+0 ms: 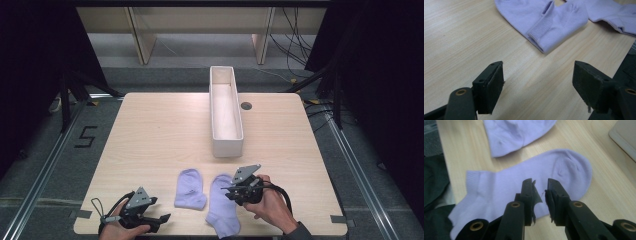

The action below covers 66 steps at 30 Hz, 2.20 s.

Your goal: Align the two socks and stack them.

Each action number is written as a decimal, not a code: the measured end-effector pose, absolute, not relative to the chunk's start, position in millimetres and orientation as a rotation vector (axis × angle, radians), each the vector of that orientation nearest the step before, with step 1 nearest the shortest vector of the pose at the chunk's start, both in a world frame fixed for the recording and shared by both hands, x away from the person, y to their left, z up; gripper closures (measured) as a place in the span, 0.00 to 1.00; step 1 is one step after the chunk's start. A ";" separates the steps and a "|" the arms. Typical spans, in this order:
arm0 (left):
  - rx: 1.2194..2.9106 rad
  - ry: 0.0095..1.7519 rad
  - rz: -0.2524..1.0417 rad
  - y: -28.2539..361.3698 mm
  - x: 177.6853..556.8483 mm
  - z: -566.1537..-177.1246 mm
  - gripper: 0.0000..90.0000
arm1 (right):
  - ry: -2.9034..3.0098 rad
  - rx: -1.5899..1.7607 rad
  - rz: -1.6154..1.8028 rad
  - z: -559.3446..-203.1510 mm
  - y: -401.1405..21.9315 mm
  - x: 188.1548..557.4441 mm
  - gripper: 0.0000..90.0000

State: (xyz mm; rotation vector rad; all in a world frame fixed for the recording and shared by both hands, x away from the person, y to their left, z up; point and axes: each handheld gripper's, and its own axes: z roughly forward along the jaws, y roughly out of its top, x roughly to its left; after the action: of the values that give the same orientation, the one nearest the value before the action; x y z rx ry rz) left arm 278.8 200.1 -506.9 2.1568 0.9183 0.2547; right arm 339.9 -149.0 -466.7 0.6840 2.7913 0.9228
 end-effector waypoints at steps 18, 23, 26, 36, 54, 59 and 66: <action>2.145 0.917 0.248 198.8 278.0 -506.6 0.28 | 2.821 0.684 0.747 -489.4 -142.7 358.6 0.85; 2.158 0.908 0.250 199.4 278.2 -506.2 0.28 | 2.817 0.686 0.741 -489.6 -144.7 362.8 0.86; 2.156 0.910 0.251 199.4 278.2 -506.2 0.28 | 2.810 0.733 0.735 -489.4 -145.0 363.4 0.86; 2.156 0.910 0.250 199.9 278.4 -505.7 0.28 | 2.789 0.737 0.714 -488.3 -151.6 372.1 0.89; 2.162 0.913 0.258 200.6 279.5 -506.1 0.28 | 2.805 0.748 0.710 -488.7 -152.7 374.0 0.98; 2.162 0.913 0.258 200.7 279.5 -506.1 0.28 | 2.792 0.782 0.705 -488.2 -155.9 376.9 0.98; 2.162 0.916 0.267 200.5 279.6 -506.4 0.28 | 2.783 0.796 0.707 -488.3 -159.7 381.1 0.98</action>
State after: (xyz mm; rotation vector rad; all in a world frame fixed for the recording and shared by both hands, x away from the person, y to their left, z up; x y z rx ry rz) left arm 279.6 200.5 -506.4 2.1620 0.9164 0.2674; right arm 381.1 -159.7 -488.3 0.7961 2.7827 0.7068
